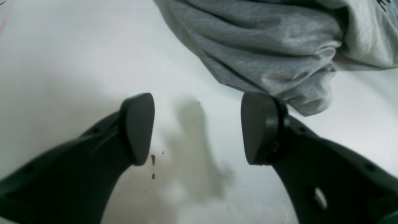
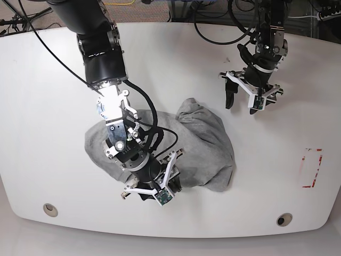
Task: Fold the T-shirt properly
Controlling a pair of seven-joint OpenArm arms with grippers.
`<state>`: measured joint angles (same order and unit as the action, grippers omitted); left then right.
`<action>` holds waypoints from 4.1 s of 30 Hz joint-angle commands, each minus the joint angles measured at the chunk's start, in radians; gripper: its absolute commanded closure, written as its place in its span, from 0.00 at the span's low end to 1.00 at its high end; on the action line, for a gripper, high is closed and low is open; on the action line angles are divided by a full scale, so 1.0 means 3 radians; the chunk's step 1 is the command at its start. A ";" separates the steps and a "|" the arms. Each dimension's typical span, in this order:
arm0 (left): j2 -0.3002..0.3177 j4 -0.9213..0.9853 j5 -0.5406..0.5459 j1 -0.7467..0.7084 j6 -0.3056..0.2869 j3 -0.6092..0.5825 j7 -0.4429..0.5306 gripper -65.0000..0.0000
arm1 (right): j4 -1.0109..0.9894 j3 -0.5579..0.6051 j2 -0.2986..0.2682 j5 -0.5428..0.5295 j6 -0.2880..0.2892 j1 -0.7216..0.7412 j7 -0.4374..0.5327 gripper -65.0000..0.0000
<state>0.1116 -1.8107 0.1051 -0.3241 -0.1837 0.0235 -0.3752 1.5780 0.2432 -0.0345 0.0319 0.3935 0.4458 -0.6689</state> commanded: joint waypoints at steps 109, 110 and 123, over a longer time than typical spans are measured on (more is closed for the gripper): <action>0.0039 -0.0083 0.0011 0.0032 0.0022 0.0027 0.0072 0.38 | -0.2966 -0.0515 -0.0120 0.0198 -0.0108 0.0693 0.2025 0.87; 0.0039 -0.0084 0.0019 0.0036 0.0024 0.0028 0.0073 0.38 | -0.2950 -0.0519 -0.0122 0.0197 -0.0112 0.0688 0.2026 0.91; 0.0031 -0.0089 0.0019 0.0059 0.0022 0.0019 0.0072 0.37 | -0.2679 -0.0540 -0.0131 0.0235 -0.0122 0.0593 0.1908 0.95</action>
<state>0.1200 -1.8130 0.1051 -0.3157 -0.1795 0.0280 -0.3779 0.7345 0.0849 -0.0696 0.1055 0.3634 0.5957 -0.1150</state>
